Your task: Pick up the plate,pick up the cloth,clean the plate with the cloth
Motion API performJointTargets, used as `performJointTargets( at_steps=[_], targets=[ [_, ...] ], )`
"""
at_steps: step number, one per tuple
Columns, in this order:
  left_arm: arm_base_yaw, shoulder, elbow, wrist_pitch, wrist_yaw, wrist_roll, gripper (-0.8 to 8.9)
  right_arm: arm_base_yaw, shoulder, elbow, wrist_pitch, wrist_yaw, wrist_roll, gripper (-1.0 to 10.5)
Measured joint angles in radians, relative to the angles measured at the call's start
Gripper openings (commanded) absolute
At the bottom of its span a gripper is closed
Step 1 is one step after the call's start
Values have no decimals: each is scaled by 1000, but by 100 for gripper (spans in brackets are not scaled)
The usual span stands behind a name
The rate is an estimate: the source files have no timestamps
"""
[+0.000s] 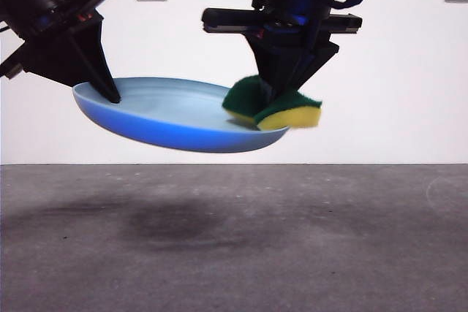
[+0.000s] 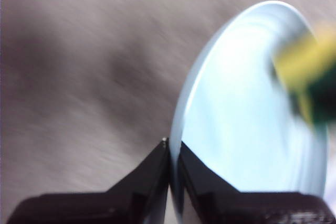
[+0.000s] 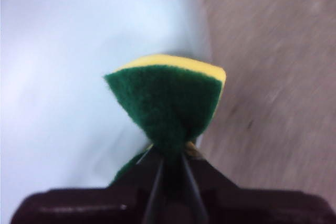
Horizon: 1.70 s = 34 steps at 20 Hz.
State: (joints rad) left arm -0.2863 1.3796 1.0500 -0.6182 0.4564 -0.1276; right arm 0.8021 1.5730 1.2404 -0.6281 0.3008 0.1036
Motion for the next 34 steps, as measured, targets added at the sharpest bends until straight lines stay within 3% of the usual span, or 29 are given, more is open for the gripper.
performJointTargets(
  at_steps=[4, 8, 12, 14, 16, 18, 22, 25, 29, 34],
  targets=[
    [0, 0, 0, -4, 80, -4, -9, -55, 0, 0, 160, -115, -2, -12],
    [-1, 1, 0, 16, 130, -4, -9, -66, -6, 1, 301, -320, 30, -12],
    [-12, 1, 0, 129, 153, -23, -9, -41, -6, 2, 285, -558, 50, -12],
    [-12, 1, 0, 195, 129, -52, -9, 0, -6, 3, 203, -582, 55, -12],
    [-12, 1, 0, 238, 95, -69, -9, 23, -6, 3, 87, -576, 46, -12],
    [-14, 1, 0, 221, 78, -68, -9, 21, -6, 5, -29, -493, 27, -12],
    [-15, 2, 0, 163, 50, -68, -9, 21, -9, 9, -142, -143, 10, -12],
    [-15, 2, 0, 124, 45, -67, -9, -18, -9, 8, -94, 7, 8, -12],
    [-30, 2, 0, 86, 39, -67, -9, -51, -9, 7, 62, -17, 8, -12],
    [-57, 2, 0, 83, 39, -58, -9, -49, -9, 5, 322, -238, 5, -12]
  ],
)
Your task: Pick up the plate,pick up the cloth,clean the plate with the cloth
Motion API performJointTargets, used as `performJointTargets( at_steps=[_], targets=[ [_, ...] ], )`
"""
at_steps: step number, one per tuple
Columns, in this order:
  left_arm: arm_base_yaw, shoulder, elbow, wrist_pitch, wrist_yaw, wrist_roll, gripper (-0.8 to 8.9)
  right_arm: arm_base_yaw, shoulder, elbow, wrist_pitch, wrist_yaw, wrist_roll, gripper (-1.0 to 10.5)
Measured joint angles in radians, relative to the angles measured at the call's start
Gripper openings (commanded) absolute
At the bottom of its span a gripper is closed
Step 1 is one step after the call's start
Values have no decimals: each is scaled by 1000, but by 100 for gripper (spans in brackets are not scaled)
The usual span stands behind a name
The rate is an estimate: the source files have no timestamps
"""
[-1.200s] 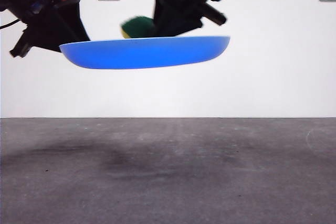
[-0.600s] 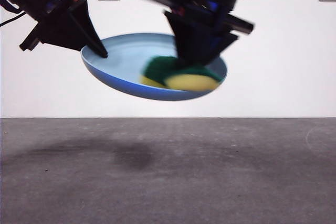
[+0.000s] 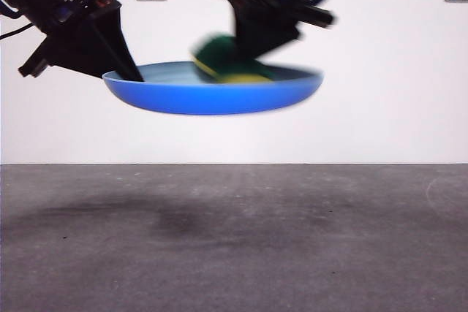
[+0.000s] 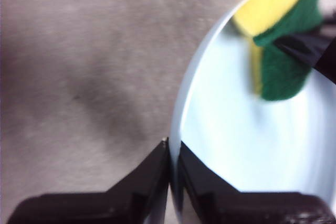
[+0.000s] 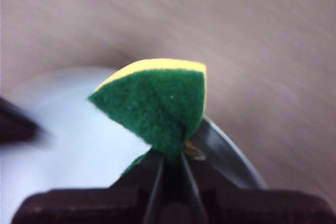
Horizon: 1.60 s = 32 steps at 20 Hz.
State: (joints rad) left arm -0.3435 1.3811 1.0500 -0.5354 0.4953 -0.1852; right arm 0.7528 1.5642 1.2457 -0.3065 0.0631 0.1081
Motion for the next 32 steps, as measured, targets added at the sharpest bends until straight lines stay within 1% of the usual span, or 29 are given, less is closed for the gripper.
performJointTargets(
  at_steps=[1, 2, 3, 6, 7, 8, 9, 13, 15, 16, 18, 19, 20, 23, 26, 27, 30, 32],
  targets=[
    [-6, 0, 0, 3, -3, 3, -9, 0, 0, 0, 28, -47, 0, -12],
    [-17, 0, 2, 5, -44, 20, -9, 7, 0, 0, 59, -115, 0, -12],
    [-25, 0, 2, 4, -112, 38, -9, 11, 0, 0, 64, -135, 5, -12],
    [-23, 8, 2, 2, -429, 102, -9, 14, -39, -6, 31, -138, 20, -12],
    [-16, 24, 3, 13, -502, 117, -9, 14, -71, -7, 25, -138, 21, -12],
    [-6, 45, 3, 27, -530, 129, -9, 14, -111, -7, 22, -138, 23, -12],
    [2, 66, 3, 39, -529, 136, -9, 13, -146, -6, 16, -129, 24, -12],
    [14, 177, 5, 87, -534, 143, -8, 13, -253, -6, -93, -5, 14, -12],
    [18, 233, 12, 106, -534, 140, 5, 13, -295, -6, -158, 23, 10, -12],
    [18, 257, 13, 111, -534, 139, 62, 13, -312, -6, -185, 38, 8, -12],
    [18, 290, 14, 95, -528, 140, 325, 3, -322, -6, -230, 93, 8, -12],
    [18, 299, 13, 77, -507, 141, 414, -7, -319, -6, -259, 122, 7, -12],
    [18, 302, 11, 73, -482, 140, 421, -21, -311, -6, -283, 144, 7, -12],
    [18, 284, 11, 61, -449, 114, 420, -67, -267, -6, -315, 147, 8, -12],
    [10, 205, 11, 39, -439, 92, 419, -113, -192, -6, -324, 141, 17, -12],
    [4, 161, 11, 38, -439, 87, 419, -127, -159, -6, -325, 117, 20, -12],
    [-17, 8, 11, 20, -436, 80, 418, -168, -37, -6, -327, 2, 35, -12],
    [-26, -89, 11, -14, -435, 79, 417, -172, 51, -6, -327, -6, 38, -12]
  ],
)
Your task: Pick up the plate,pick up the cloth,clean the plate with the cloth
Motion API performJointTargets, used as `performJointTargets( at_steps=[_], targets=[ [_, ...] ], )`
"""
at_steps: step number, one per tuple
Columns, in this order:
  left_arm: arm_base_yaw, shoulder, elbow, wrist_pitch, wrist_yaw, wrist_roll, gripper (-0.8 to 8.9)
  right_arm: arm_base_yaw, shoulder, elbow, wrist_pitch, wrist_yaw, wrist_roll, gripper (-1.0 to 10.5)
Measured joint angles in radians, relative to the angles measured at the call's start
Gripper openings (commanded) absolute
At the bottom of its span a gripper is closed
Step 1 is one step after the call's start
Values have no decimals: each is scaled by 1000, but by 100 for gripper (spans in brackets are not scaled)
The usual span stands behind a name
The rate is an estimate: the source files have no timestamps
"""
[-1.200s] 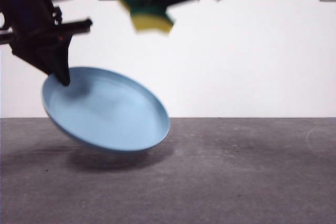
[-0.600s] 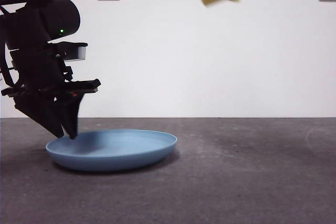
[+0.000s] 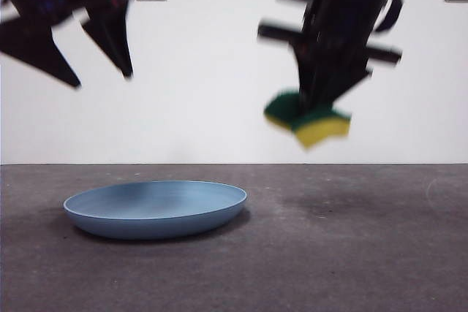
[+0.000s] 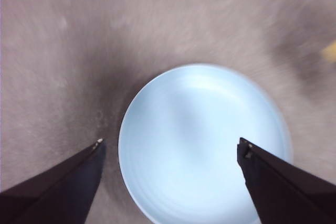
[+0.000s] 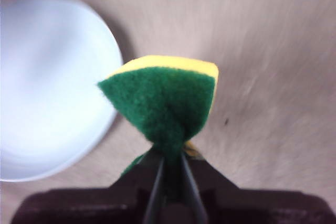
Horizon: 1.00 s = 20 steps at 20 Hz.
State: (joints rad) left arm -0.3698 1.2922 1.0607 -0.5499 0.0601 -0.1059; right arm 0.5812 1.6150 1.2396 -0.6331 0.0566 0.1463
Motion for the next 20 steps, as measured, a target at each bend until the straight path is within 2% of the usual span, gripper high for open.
performJointTargets(
  at_steps=[5, 6, 8, 9, 18, 19, 20],
  targets=[
    [-13, -195, 0, -111, 0, 0, 417, 0, 196, 0, -1, -3, 0, 16],
    [-13, -224, 0, -124, 0, 0, 417, 0, 220, 0, -2, -3, 0, 110],
    [-13, -258, 0, -138, 0, 0, 416, 0, 232, 0, 1, -2, 4, 432],
    [-13, -265, 0, -139, -1, 0, 416, 0, 231, 0, 3, -2, 7, 543],
    [-13, -262, 0, -141, -4, 0, 409, -27, 199, 0, -8, -3, 16, 552],
    [-13, -262, 0, -141, -5, 0, 409, -27, 171, 0, -10, -3, 16, 516],
    [-13, -262, 0, -141, -4, 1, 402, -27, 128, 0, -14, -3, 16, 434]
  ],
)
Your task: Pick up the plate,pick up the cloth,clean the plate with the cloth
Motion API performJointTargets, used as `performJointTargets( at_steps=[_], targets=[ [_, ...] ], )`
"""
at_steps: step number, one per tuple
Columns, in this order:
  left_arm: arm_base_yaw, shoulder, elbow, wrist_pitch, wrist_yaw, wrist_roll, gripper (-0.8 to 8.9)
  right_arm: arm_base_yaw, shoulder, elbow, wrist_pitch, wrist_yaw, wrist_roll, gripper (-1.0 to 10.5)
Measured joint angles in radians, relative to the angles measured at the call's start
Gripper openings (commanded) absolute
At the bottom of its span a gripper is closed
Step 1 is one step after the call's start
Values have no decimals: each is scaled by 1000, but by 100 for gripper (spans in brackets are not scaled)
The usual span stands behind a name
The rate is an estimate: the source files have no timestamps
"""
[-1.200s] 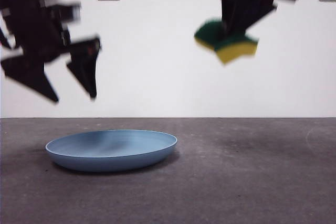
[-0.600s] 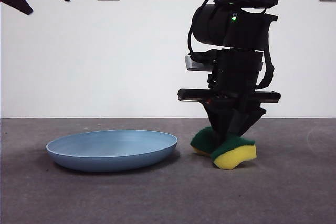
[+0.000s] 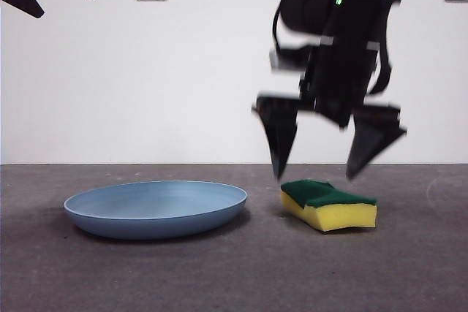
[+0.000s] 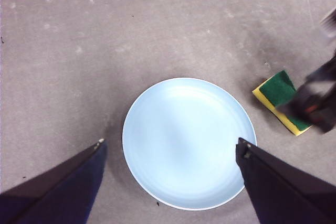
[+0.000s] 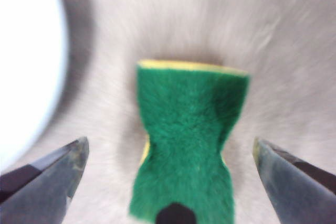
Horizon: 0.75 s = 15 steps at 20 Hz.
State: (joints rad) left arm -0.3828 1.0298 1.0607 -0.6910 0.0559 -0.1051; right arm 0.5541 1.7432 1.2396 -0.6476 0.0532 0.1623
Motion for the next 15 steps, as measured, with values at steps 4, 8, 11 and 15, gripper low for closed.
performJointTargets(
  at_steps=[4, 8, 11, 15],
  targets=[
    [0, 0, 0, -5, 0, 44, -9, 1, -163, 0, -92, 0, -5, -8],
    [0, 0, 0, -39, -1, 90, -8, 3, -328, 0, -110, 2, -18, -8],
    [0, -3, 0, -44, -43, 114, -8, 7, -446, 0, -90, 11, -29, -9],
    [0, -99, -5, 80, -84, 136, -8, 51, -618, -65, 32, 84, -32, -9]
  ],
)
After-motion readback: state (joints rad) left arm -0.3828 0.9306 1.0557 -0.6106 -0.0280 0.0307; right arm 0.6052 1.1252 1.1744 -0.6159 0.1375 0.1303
